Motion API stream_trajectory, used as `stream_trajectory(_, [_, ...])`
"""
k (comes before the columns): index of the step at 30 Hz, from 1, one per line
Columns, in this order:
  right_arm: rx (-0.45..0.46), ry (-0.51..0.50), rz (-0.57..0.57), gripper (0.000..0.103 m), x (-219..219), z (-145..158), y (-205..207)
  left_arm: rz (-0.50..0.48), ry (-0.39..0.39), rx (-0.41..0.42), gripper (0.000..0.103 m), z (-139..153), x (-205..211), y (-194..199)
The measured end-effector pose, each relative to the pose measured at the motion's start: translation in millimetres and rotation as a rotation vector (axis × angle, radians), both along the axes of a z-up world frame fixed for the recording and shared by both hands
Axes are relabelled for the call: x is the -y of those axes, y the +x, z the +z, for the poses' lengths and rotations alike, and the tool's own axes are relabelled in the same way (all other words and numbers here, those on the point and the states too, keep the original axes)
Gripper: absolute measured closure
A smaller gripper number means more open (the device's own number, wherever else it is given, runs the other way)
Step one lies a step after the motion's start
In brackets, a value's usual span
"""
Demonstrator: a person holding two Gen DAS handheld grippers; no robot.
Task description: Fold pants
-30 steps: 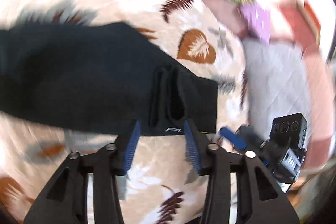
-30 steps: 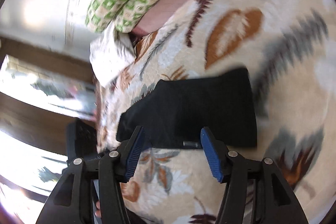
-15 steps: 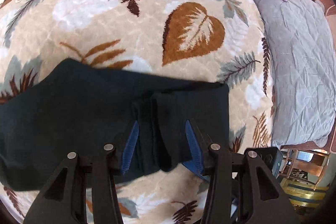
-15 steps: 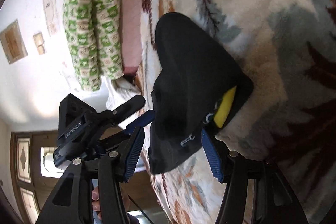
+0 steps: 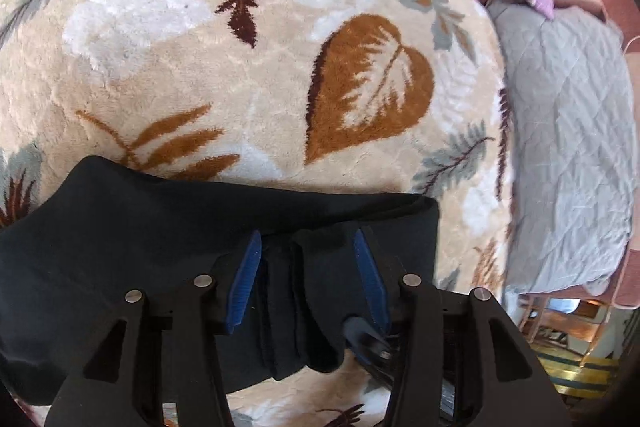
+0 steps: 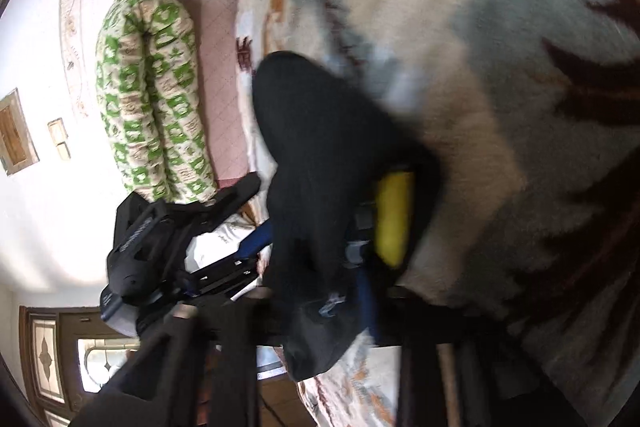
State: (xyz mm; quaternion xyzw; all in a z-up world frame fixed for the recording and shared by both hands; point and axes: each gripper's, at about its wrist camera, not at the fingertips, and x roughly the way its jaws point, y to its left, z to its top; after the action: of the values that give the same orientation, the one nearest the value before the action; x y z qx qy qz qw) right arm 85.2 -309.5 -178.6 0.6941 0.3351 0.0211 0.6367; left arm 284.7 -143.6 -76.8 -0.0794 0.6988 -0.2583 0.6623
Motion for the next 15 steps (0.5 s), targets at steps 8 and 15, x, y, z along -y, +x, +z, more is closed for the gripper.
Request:
stream_trajectory(8, [0.066,-0.011,0.009,0.095,-3.4,5.9,-0.9,-0.080,0.043,0.029,0.084,4.2,5.1,-15.8])
stream_trajectory(15, [0.060,-0.003,0.020,0.091,-3.3,3.2,-1.7,-0.067,-0.015,-0.052,0.083,-7.5,6.9,-14.3])
